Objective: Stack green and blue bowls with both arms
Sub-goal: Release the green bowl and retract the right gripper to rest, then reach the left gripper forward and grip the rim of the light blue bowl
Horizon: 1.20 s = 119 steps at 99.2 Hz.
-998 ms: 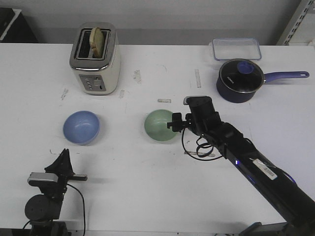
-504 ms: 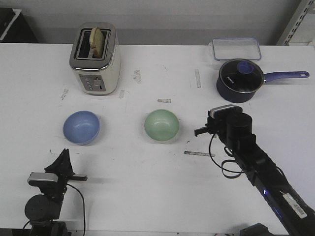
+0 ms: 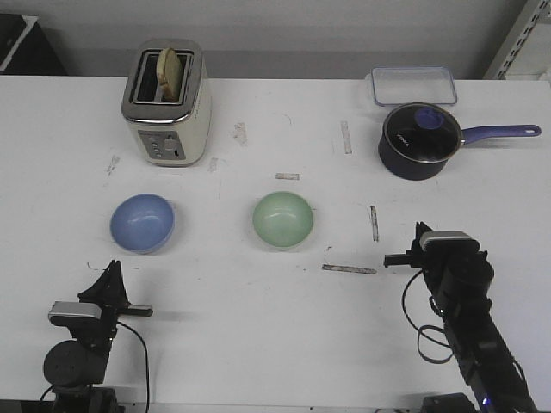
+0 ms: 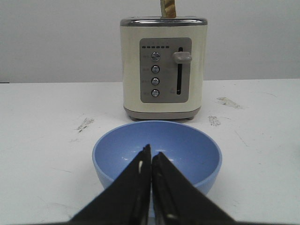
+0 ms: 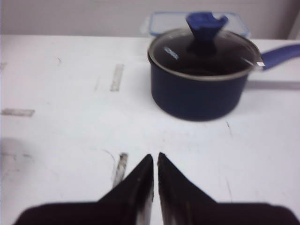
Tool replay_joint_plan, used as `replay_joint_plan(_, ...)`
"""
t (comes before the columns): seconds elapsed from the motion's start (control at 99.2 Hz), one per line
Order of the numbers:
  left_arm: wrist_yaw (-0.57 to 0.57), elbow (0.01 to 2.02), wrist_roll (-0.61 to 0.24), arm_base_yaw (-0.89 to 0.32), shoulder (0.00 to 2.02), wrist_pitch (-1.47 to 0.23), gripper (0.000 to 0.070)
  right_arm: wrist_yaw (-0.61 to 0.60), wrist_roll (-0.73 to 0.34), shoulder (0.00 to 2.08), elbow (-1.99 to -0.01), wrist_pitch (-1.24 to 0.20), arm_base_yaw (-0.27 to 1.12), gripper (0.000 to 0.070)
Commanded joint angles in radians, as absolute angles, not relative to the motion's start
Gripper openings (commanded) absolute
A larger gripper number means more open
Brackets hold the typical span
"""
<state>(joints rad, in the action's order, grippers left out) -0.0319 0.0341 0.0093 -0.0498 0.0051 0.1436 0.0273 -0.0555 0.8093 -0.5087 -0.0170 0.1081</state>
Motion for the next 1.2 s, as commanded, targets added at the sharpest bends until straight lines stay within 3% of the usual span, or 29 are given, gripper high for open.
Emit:
replay_joint_plan(0.0, -0.038, 0.012, 0.011, -0.049, 0.003, 0.158, 0.0001, 0.027, -0.051, 0.767, -0.478, 0.003, 0.104, 0.0006)
replay_joint_plan(0.232, -0.038, 0.012, 0.011, -0.049, 0.003, 0.158, 0.0001, 0.027, -0.051, 0.59, -0.377, -0.009, 0.101, 0.0006)
replay_joint_plan(0.695, -0.038, 0.012, 0.011, -0.049, 0.003, 0.158, 0.0001, 0.027, -0.051, 0.306, -0.375, -0.037, 0.101, 0.0006)
replay_joint_plan(1.189, -0.038, 0.012, 0.011, -0.049, 0.003, 0.158, 0.0001, 0.027, -0.051, 0.214, -0.375, -0.036, 0.101, 0.0006)
